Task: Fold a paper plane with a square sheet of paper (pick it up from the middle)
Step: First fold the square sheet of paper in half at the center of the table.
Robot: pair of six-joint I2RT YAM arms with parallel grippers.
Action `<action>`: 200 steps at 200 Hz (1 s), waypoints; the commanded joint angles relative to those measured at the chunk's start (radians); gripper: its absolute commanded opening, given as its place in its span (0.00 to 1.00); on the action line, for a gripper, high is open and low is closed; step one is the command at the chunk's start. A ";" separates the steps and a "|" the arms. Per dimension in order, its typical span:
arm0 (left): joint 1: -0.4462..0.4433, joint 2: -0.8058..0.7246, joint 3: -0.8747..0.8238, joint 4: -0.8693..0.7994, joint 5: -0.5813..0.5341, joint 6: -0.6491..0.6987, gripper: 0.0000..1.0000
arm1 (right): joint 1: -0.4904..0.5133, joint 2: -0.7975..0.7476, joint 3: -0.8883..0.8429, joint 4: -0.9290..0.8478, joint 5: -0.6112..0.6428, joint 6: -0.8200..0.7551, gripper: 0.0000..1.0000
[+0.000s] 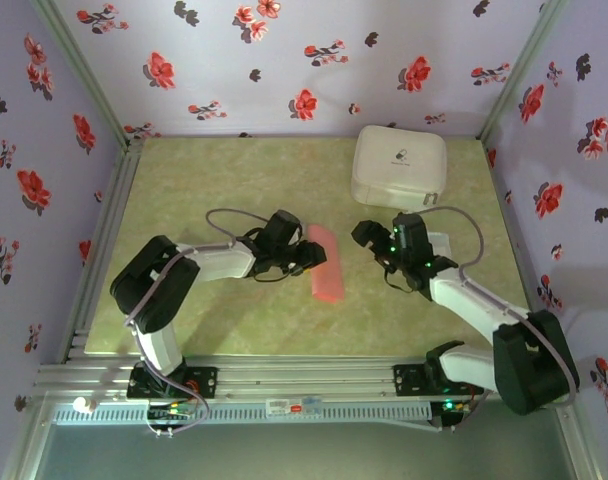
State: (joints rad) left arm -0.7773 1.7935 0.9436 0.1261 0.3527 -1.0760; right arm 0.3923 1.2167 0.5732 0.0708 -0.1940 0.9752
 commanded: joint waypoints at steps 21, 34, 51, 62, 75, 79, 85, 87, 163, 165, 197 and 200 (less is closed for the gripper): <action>0.010 0.029 -0.022 0.040 -0.005 -0.036 0.39 | -0.004 0.106 0.046 0.078 -0.120 0.024 0.87; 0.010 0.029 -0.018 0.010 -0.022 -0.023 0.40 | -0.003 0.129 0.058 0.074 -0.129 0.031 0.87; 0.009 0.021 -0.012 -0.047 -0.062 -0.005 0.43 | -0.004 0.151 0.069 0.072 -0.146 0.028 0.87; 0.010 0.015 -0.003 -0.079 -0.081 0.010 0.45 | -0.004 0.159 0.071 0.075 -0.150 0.027 0.87; 0.008 0.015 0.018 -0.124 -0.097 0.032 0.48 | -0.003 0.167 0.074 0.076 -0.152 0.028 0.87; 0.008 0.015 0.024 -0.138 -0.103 0.039 0.49 | -0.004 0.168 0.077 0.076 -0.154 0.028 0.87; 0.009 0.015 0.033 -0.158 -0.112 0.048 0.50 | -0.004 0.171 0.080 0.075 -0.154 0.028 0.87; 0.009 0.015 0.035 -0.164 -0.114 0.051 0.51 | -0.004 0.173 0.080 0.075 -0.155 0.028 0.87; 0.009 -0.021 0.086 -0.301 -0.209 0.115 0.64 | 0.004 0.191 0.084 0.093 -0.169 0.034 0.88; 0.009 -0.021 0.086 -0.304 -0.211 0.116 0.64 | 0.004 0.191 0.085 0.093 -0.169 0.034 0.88; 0.008 -0.041 0.080 -0.333 -0.243 0.126 0.62 | 0.021 0.212 0.085 0.106 -0.175 0.042 0.88; 0.009 -0.042 0.079 -0.333 -0.244 0.127 0.62 | 0.022 0.213 0.085 0.106 -0.176 0.041 0.88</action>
State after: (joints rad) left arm -0.7738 1.7916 1.0084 -0.1432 0.1623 -0.9855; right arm 0.4000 1.4105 0.6342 0.1532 -0.3492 1.0023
